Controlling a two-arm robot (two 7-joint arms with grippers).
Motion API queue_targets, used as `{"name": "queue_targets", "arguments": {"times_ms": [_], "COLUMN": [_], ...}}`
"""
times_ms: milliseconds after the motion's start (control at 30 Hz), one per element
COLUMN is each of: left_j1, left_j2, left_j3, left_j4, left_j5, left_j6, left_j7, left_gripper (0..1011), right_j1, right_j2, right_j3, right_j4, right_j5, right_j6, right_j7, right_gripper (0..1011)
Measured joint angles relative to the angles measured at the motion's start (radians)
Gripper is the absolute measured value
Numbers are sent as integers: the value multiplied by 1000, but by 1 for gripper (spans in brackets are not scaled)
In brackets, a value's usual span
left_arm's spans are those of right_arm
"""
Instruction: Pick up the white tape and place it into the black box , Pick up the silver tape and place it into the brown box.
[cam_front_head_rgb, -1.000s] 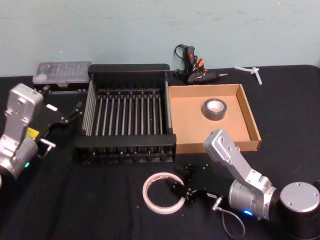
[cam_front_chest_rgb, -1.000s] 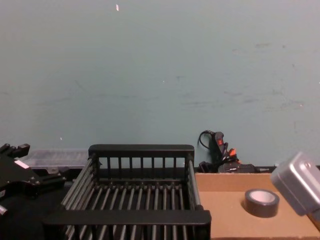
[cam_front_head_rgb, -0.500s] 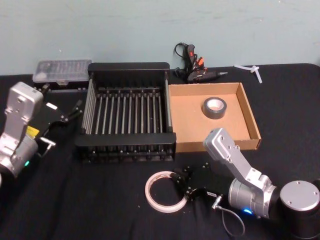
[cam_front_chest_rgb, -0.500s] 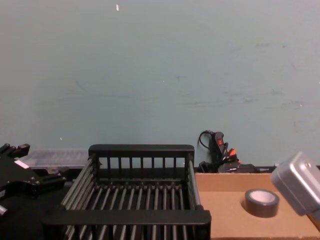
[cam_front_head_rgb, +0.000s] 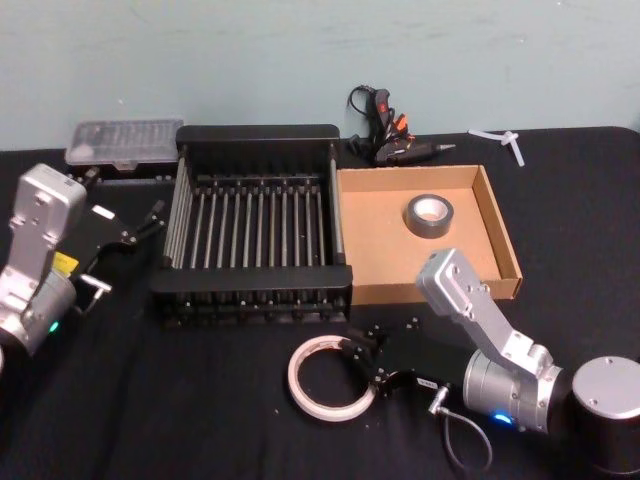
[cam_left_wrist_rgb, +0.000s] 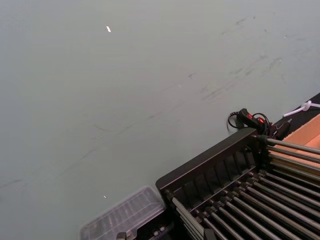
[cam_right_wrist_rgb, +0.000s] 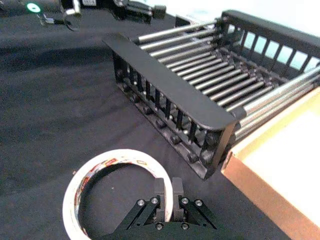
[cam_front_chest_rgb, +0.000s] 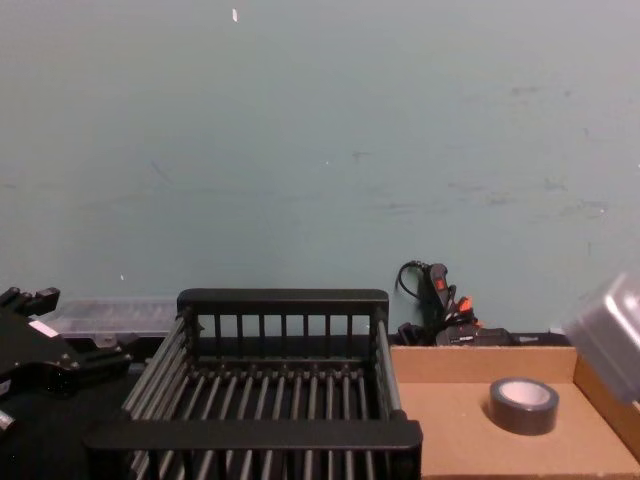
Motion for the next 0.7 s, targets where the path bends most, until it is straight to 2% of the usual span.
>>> {"name": "queue_targets", "arguments": {"times_ms": [533,700], "left_j1": [0,0], "left_j2": [0,0], "left_j3": [0,0], "left_j4": [0,0], "left_j5": [0,0], "left_j6": [0,0], "left_j7": [0,0], "left_gripper": [1002,1001], "right_j1": [-24,-19], "right_j2": [66,73], "right_j3": [26,36], "right_j4": [-135,-156], "right_j5": [57,72], "right_j6": [-56,-70], "right_j7": [34,34], "right_gripper": [93,93]}}
